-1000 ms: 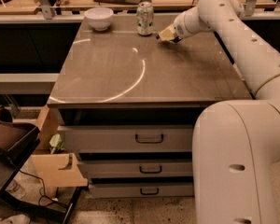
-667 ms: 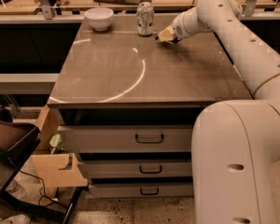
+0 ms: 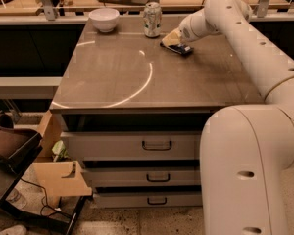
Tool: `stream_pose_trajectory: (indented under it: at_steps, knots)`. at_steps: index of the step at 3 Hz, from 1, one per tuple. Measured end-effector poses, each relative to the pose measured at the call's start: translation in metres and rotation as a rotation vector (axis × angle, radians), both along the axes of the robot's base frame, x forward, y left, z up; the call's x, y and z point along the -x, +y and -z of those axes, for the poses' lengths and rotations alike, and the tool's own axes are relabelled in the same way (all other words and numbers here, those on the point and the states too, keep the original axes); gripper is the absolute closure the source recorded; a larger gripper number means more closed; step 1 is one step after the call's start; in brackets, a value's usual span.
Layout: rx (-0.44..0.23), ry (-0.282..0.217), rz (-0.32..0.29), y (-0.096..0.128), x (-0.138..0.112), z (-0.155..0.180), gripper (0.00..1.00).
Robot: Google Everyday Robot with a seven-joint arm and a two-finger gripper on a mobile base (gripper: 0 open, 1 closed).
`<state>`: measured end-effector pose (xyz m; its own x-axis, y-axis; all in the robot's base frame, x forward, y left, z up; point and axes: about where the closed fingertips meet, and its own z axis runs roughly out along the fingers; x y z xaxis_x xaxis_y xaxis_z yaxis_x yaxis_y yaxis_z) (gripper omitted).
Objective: Move rxbar blueberry near 7up can
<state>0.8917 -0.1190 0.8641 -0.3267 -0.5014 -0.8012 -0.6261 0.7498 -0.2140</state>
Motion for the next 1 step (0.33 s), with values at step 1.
stream_pose_trajectory:
  at_steps: [1]
  knots:
    - [0.000,0.004,-0.003,0.0023,-0.0005,0.0029,0.00]
